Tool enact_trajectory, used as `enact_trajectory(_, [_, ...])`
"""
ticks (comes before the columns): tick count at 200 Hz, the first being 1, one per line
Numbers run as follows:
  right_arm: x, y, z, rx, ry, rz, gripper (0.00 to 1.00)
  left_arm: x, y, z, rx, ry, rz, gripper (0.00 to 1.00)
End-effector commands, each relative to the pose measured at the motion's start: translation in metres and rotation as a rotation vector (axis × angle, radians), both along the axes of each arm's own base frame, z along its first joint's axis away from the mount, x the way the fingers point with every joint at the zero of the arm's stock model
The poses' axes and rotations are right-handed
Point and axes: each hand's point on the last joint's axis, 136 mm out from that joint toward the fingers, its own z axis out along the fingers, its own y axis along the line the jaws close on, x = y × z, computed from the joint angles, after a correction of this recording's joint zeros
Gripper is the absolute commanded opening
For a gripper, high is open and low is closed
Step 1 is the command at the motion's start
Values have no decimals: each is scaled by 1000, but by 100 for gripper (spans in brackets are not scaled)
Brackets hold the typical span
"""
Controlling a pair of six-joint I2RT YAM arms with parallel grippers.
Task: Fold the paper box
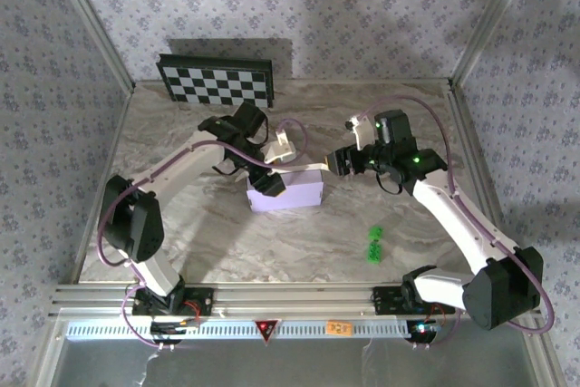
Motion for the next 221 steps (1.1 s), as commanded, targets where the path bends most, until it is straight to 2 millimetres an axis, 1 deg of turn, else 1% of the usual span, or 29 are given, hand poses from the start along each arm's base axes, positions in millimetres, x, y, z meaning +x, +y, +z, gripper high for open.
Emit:
enact_trajectory(1, [0,1,5,-4,-33,14,70,-2,-5,5,-2,-2,-42,69])
enact_trajectory(44, [-7,3,2,-39,-44,48,70,-2,-6,-1,16,15,-46,60])
enact_trajectory(86, [-11,9,2,-50,-45,85,67,-3,-7,0,16,12,-58,49])
enact_trajectory(108, [-15,8,-1,-76,-29,101,67,-4,-7,2,14,8,-58,47])
enact_trajectory(146, [-23,9,-8,-132,-16,150,67,-5,-6,6,14,-17,-59,47])
enact_trajectory(162, [-23,9,-8,-147,-26,155,67,-4,-4,6,34,-57,-56,46])
enact_trajectory(185, [-22,10,-10,-169,-41,168,66,-1,2,4,98,-159,-63,43])
enact_trajectory(197, [-20,12,-8,-176,-54,183,65,-1,3,7,107,-215,-67,42])
enact_trajectory(201, [-24,11,-12,-187,-33,196,65,-1,3,8,105,-229,-66,42])
enact_trajectory(221, [-29,12,-17,-228,-6,257,63,-1,3,16,76,-307,-74,42])
